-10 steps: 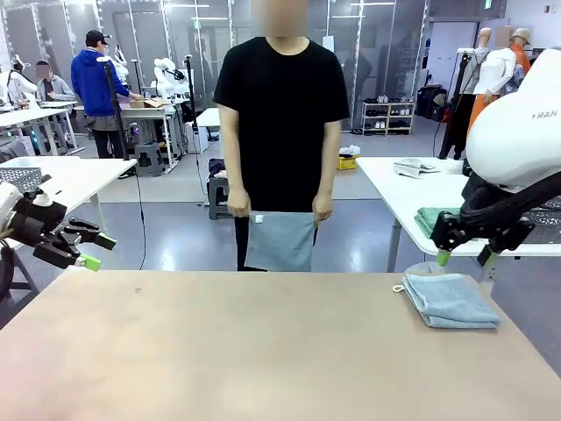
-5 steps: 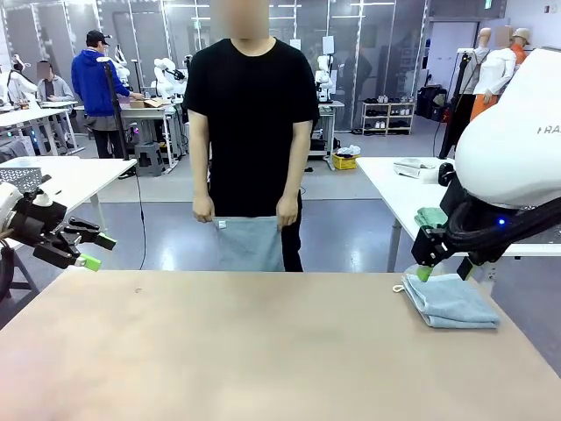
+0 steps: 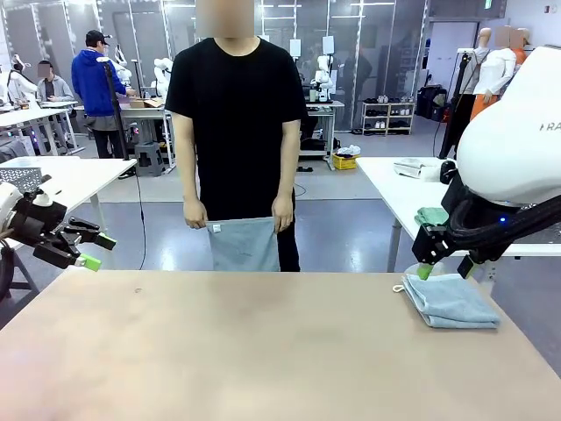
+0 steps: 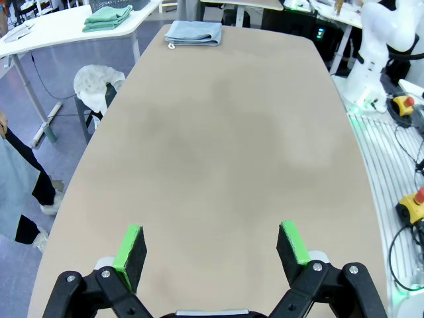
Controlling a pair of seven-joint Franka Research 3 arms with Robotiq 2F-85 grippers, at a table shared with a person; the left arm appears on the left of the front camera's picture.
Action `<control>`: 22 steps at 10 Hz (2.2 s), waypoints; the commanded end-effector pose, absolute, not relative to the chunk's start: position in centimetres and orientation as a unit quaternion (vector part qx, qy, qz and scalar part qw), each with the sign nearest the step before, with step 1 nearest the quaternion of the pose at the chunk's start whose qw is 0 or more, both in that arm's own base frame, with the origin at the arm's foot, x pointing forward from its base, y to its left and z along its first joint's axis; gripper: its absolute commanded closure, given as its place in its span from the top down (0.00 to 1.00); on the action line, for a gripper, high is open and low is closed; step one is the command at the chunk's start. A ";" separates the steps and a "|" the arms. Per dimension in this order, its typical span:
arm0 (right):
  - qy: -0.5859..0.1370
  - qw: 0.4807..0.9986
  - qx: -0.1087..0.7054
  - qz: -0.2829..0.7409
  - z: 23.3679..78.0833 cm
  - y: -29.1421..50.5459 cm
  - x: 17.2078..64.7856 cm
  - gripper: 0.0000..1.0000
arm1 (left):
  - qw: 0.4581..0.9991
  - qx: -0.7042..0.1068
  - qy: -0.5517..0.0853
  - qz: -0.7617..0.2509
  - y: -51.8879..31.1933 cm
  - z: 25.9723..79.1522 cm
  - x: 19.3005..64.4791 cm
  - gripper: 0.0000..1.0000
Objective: Fold the towels and place them in the basket.
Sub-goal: Place the folded Towel with hook on the right side of the table, then when a person lays out a Towel with hook on the table, fold it in half twice.
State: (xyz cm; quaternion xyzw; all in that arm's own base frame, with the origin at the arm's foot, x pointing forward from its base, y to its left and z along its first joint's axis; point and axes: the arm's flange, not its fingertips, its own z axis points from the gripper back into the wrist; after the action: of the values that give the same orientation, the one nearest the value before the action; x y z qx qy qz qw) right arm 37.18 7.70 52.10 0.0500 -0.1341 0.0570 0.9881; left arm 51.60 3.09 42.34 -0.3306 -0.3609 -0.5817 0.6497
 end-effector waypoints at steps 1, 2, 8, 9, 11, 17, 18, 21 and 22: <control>-0.134 0.989 0.055 0.043 52.4 7.7 37.1 0.76 | 0.649 -0.330 -0.363 -0.582 3.1 42.5 51.6 1.00; -0.134 0.989 0.055 0.043 52.4 7.7 37.1 0.76 | 0.649 -0.330 -0.363 -0.582 3.1 42.5 51.6 1.00; -0.134 0.989 0.055 0.043 52.4 7.7 37.1 0.76 | 0.649 -0.330 -0.363 -0.582 3.1 42.5 51.6 1.00; -0.134 0.989 0.055 0.043 52.4 7.7 37.1 0.76 | 0.649 -0.330 -0.363 -0.582 3.1 42.5 51.6 1.00; -0.134 0.989 0.055 0.043 52.4 7.7 37.1 0.76 | 0.649 -0.330 -0.363 -0.582 3.1 42.5 51.6 1.00; -0.134 0.989 0.055 0.043 52.4 7.7 37.1 0.76 | 0.649 -0.330 -0.363 -0.582 3.1 42.5 51.6 1.00; -0.134 0.989 0.055 0.043 52.4 7.7 37.1 0.76 | 0.649 -0.330 -0.363 -0.582 3.1 42.5 51.6 1.00; -0.134 0.989 0.055 0.043 52.4 7.7 37.1 0.76 | 0.649 -0.330 -0.363 -0.582 3.1 42.5 51.6 1.00; -0.134 0.989 0.055 0.043 52.4 7.7 37.1 0.76 | 0.649 -0.330 -0.363 -0.582 3.1 42.5 51.6 1.00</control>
State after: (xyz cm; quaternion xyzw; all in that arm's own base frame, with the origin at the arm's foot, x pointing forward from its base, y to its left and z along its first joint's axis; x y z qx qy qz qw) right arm 37.18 7.71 52.11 0.0501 -0.1342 0.0568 0.9881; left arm 51.60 3.09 42.34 -0.3306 -0.3609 -0.5817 0.6497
